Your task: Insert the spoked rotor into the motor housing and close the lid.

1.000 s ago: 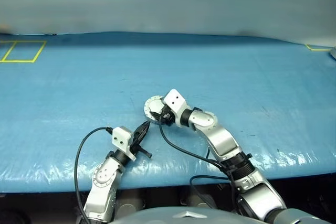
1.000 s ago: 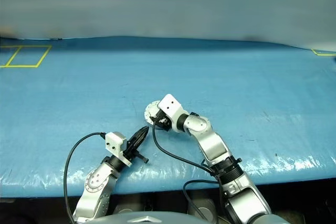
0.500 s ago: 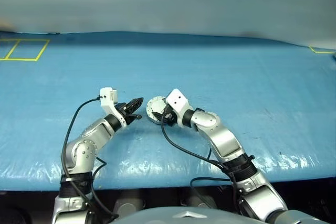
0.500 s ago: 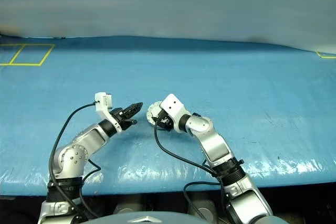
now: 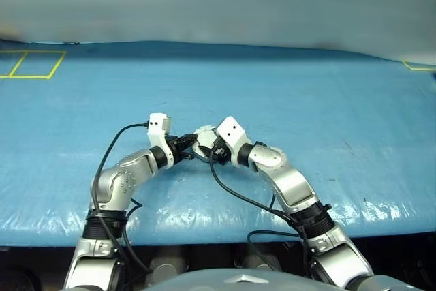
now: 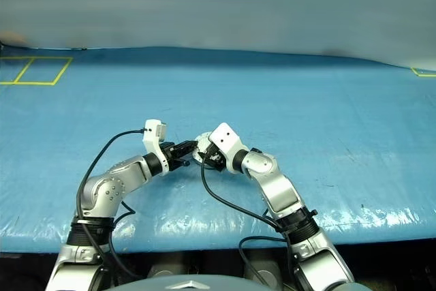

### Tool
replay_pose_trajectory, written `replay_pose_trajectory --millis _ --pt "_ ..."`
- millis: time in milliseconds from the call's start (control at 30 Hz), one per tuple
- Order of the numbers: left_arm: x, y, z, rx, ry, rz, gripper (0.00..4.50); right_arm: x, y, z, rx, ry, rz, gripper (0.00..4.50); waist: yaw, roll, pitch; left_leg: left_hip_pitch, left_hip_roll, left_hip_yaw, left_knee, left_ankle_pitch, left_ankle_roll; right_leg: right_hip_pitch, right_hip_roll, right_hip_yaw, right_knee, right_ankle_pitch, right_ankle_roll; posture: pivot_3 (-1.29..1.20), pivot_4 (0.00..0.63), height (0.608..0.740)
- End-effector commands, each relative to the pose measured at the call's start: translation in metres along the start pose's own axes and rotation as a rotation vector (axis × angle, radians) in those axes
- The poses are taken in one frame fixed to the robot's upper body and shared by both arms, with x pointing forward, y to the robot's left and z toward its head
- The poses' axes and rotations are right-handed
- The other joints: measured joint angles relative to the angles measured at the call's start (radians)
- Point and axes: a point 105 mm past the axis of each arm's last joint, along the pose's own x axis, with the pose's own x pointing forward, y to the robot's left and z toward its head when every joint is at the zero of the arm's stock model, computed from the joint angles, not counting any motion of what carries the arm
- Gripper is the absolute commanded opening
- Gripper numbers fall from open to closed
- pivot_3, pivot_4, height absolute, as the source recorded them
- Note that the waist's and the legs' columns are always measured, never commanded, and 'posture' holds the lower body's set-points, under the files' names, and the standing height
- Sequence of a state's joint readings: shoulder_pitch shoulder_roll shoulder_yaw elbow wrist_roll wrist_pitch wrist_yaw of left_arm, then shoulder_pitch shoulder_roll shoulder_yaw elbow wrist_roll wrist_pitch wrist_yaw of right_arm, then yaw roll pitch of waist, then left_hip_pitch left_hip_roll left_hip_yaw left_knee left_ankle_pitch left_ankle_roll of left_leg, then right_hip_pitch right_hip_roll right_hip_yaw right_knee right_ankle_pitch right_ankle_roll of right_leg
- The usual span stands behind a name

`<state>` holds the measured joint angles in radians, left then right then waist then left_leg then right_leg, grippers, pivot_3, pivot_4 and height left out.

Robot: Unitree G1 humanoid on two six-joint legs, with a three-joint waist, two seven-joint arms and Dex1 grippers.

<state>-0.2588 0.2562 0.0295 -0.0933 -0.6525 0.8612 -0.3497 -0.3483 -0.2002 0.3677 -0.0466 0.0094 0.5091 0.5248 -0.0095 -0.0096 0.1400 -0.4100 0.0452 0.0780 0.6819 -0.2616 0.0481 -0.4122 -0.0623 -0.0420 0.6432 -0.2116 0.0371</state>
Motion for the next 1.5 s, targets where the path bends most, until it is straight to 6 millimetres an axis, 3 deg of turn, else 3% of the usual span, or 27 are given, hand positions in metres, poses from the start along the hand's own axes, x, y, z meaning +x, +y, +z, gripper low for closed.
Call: replay_pose_trajectory --millis 33,67,200,233,400,633,867,967,1500 --pt "0.005 -0.004 -0.01 -0.001 0.046 -0.014 0.0 0.0 0.015 -0.022 0.061 0.077 0.068 3.04 0.0 0.0 0.0 0.0 0.0 0.0 0.0 0.0 0.0 0.0 0.0 0.0 0.0 0.0 0.0 0.0 0.15 0.74" --pt "0.005 -0.005 -0.011 0.001 0.047 -0.015 0.0 -0.001 0.017 -0.019 0.074 0.057 0.075 3.04 0.001 0.0 0.0 0.0 0.0 0.0 0.0 0.0 0.0 0.0 0.0 0.0 0.0 0.0 0.0 0.0 0.15 0.74" --pt "0.005 -0.007 -0.009 0.013 0.047 -0.026 0.0 -0.008 0.013 -0.005 0.104 0.0 0.032 4.41 0.001 0.0 0.0 -0.001 0.0 0.0 0.0 0.0 0.0 0.0 0.0 0.0 0.0 0.0 0.0 0.0 0.15 0.74" --pt "0.004 -0.007 -0.009 0.02 0.046 -0.025 0.0 -0.012 0.006 -0.001 0.115 -0.013 -0.016 4.48 0.002 0.0 0.0 -0.001 0.0 0.0 0.0 0.0 0.0 0.0 0.0 0.0 0.0 0.0 0.0 0.0 0.15 0.74" --pt "0.003 -0.009 -0.007 0.041 0.039 -0.034 0.0 -0.04 -0.017 0.013 0.346 -0.112 -0.189 4.48 0.004 0.0 0.0 -0.002 0.0 0.0 0.0 0.0 0.0 -0.002 -0.001 0.0 0.0 0.0 0.0 0.0 0.15 0.74" --pt "0.005 -0.012 -0.007 0.055 0.045 -0.053 0.0 -0.057 -0.014 0.005 0.7 -0.164 -0.25 4.48 0.004 0.001 0.001 -0.004 0.0 -0.001 -0.001 0.0 0.0 -0.003 -0.001 0.0 0.0 0.0 -0.001 0.0 0.15 0.74" --pt "0.006 -0.011 -0.006 0.064 0.046 -0.054 0.0 -0.048 0.007 -0.01 1.06 -0.172 -0.163 4.48 0.005 0.002 0.001 -0.005 -0.001 0.0 -0.002 -0.001 0.001 -0.004 -0.003 -0.001 -0.002 0.0 -0.001 0.0 0.15 0.74" --pt "0.006 -0.01 -0.006 0.067 0.047 -0.052 0.0 -0.043 0.012 -0.008 1.169 -0.208 -0.114 4.48 0.004 0.002 0.001 -0.005 -0.001 -0.001 -0.002 -0.001 0.001 -0.004 -0.002 -0.001 -0.002 0.0 -0.001 0.0 0.15 0.74" --pt "0.005 -0.008 -0.008 0.065 0.053 -0.041 0.0 -0.019 0.018 0.007 1.449 -0.306 0.022 4.48 -0.001 0.002 0.001 -0.005 0.0 -0.001 -0.002 -0.001 0.002 -0.004 -0.002 0.0 -0.002 -0.001 0.0 0.0 0.15 0.74"
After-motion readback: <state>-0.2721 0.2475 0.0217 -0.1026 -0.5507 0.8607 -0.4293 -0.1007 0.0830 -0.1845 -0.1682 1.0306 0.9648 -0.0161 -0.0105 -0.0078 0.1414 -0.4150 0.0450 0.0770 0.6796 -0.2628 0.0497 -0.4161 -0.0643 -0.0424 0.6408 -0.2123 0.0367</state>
